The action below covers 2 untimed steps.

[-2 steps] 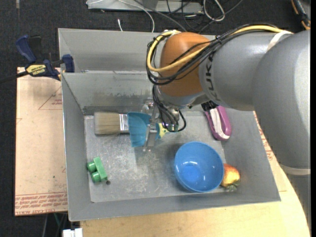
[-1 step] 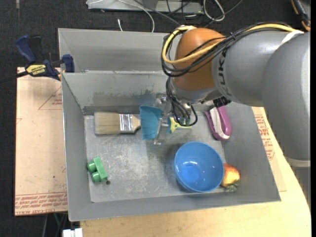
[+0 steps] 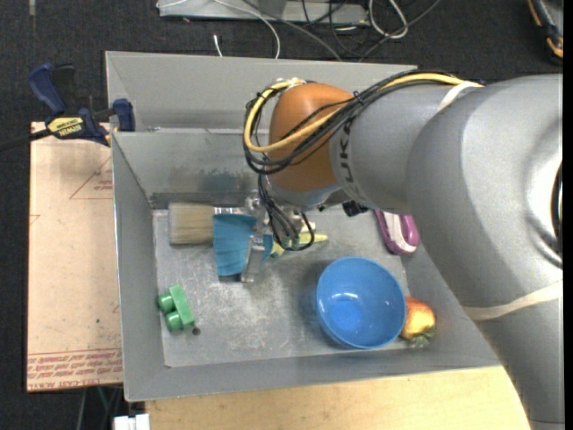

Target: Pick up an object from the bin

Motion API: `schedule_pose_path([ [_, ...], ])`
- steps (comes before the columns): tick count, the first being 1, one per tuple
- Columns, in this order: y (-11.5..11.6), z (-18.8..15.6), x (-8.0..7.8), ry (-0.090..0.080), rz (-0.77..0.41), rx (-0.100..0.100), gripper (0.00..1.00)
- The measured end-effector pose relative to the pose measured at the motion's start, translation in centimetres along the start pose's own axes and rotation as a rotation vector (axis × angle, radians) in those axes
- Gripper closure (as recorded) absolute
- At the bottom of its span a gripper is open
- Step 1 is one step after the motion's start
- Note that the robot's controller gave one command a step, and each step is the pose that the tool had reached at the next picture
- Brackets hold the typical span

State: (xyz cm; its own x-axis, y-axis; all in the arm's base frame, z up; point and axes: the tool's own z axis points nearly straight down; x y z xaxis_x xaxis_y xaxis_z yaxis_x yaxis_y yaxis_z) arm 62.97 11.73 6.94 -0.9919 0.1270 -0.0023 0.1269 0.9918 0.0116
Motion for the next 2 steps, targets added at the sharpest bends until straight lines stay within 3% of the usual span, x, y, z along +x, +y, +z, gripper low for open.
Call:
schedule_pose_path([
  [1, -2.16, -0.76, -0.04, -0.006, 0.013, -0.001, 0.00],
  [2, -1.25, -0.45, 0.13, -0.009, -0.288, 0.001, 0.00],
])
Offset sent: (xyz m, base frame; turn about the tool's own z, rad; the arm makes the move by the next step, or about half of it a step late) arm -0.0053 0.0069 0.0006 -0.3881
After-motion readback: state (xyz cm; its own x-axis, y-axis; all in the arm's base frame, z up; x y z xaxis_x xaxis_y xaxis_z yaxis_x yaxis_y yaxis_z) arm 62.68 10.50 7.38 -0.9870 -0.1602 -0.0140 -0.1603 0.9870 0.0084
